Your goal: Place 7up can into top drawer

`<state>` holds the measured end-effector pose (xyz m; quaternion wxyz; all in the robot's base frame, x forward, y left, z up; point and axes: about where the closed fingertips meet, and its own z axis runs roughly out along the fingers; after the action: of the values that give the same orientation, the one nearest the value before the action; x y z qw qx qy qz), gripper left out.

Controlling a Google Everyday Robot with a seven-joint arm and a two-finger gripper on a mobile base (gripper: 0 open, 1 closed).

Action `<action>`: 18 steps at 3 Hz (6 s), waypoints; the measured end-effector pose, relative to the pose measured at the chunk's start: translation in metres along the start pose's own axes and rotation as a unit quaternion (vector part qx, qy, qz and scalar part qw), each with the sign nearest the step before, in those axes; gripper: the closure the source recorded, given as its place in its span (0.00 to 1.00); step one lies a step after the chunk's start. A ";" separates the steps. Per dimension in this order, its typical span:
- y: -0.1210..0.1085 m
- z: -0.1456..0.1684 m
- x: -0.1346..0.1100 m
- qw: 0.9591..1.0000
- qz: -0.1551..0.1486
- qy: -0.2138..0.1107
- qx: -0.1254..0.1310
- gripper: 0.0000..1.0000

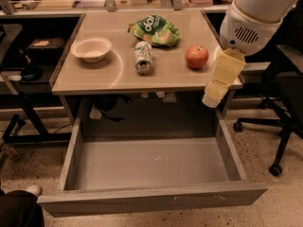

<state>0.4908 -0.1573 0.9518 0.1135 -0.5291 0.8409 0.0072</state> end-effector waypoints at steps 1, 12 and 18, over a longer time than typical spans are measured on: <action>-0.002 0.000 -0.004 1.000 -0.002 -0.006 0.006 0.00; -0.137 0.124 -0.205 0.989 0.136 -0.048 -0.022 0.00; -0.140 0.188 -0.238 0.985 0.175 0.002 -0.010 0.00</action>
Offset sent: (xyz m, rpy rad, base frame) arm 0.0129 0.0219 -0.0077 0.0358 -0.0102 -0.0171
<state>0.7485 0.0180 0.8308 0.1031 -0.3751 0.9206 0.0343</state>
